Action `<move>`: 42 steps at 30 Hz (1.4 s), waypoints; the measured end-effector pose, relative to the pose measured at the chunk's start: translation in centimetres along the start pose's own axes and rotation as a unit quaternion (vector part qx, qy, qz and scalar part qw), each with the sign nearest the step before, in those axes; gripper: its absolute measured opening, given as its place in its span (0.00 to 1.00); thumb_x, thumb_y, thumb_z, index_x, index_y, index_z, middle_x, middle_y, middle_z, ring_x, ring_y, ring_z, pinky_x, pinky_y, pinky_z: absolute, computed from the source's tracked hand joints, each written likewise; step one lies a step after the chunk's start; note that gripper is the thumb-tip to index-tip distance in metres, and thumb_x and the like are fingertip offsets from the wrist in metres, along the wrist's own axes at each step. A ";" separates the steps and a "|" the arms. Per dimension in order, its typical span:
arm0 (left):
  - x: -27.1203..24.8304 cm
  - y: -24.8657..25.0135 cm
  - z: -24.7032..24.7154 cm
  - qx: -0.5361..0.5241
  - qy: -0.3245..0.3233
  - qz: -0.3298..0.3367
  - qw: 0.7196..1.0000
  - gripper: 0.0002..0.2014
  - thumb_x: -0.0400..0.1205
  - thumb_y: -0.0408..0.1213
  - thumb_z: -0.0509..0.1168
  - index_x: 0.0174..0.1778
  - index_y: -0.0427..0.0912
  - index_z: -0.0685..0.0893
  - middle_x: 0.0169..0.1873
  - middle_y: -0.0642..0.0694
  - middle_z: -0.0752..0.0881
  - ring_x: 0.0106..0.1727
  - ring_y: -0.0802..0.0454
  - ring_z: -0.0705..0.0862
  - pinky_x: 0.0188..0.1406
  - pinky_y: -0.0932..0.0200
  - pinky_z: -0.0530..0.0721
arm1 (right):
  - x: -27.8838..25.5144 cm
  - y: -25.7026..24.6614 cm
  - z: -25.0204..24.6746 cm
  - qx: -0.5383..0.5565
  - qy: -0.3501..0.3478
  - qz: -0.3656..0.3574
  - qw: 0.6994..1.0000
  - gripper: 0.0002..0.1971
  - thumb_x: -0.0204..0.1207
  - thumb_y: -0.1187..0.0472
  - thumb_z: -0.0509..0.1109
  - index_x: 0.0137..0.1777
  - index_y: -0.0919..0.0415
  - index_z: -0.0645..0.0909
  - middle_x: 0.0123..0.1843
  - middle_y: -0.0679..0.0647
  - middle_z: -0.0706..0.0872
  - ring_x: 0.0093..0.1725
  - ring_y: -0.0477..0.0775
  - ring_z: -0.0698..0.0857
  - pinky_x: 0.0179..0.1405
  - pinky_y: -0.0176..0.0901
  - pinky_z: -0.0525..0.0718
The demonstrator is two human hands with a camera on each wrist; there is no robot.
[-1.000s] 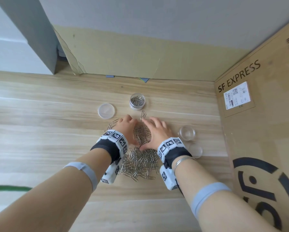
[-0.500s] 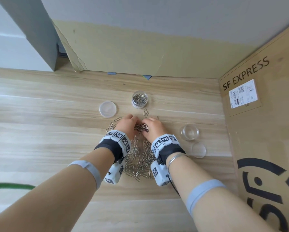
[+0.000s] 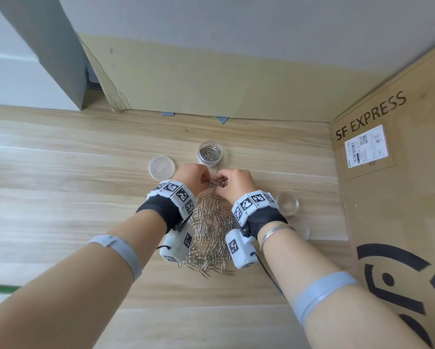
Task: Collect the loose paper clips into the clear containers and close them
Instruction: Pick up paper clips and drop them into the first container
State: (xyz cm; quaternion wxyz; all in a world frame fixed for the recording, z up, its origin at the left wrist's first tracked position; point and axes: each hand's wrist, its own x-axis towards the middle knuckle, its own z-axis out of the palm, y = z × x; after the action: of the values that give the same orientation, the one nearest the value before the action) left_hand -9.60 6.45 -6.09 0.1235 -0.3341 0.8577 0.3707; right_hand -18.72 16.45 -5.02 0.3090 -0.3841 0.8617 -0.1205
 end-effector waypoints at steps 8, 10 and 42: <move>2.8 1.4 -4.7 -0.028 0.080 0.002 0.996 0.09 0.76 0.31 0.68 0.52 0.36 0.85 0.52 0.39 0.89 0.53 0.44 0.85 0.50 0.61 0.78 | 3.7 -2.4 -3.8 0.010 0.068 -0.031 0.997 0.15 0.72 0.64 0.72 0.58 0.55 0.86 0.54 0.53 0.90 0.50 0.53 0.88 0.50 0.37 0.82; 3.3 1.3 -5.1 -0.023 0.080 -0.013 0.996 0.09 0.77 0.31 0.67 0.52 0.36 0.85 0.52 0.40 0.89 0.54 0.44 0.85 0.47 0.61 0.76 | 4.5 -2.8 -3.9 0.008 0.065 -0.029 0.997 0.15 0.71 0.64 0.71 0.59 0.55 0.85 0.55 0.53 0.90 0.53 0.54 0.87 0.55 0.39 0.83; 2.2 0.2 -3.5 -0.061 0.116 -0.066 0.989 0.10 0.83 0.39 0.58 0.49 0.37 0.81 0.39 0.44 0.84 0.39 0.46 0.82 0.41 0.58 0.79 | 2.1 2.2 -2.5 -0.001 -0.002 0.098 0.995 0.14 0.79 0.64 0.60 0.59 0.53 0.82 0.59 0.52 0.87 0.57 0.55 0.86 0.53 0.40 0.80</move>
State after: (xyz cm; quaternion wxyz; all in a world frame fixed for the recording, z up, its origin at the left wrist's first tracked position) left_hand -11.23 2.99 -4.53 0.0267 -0.4376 0.8179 0.3725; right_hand -22.64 16.36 -4.99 0.3203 -0.2983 0.8948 -0.0884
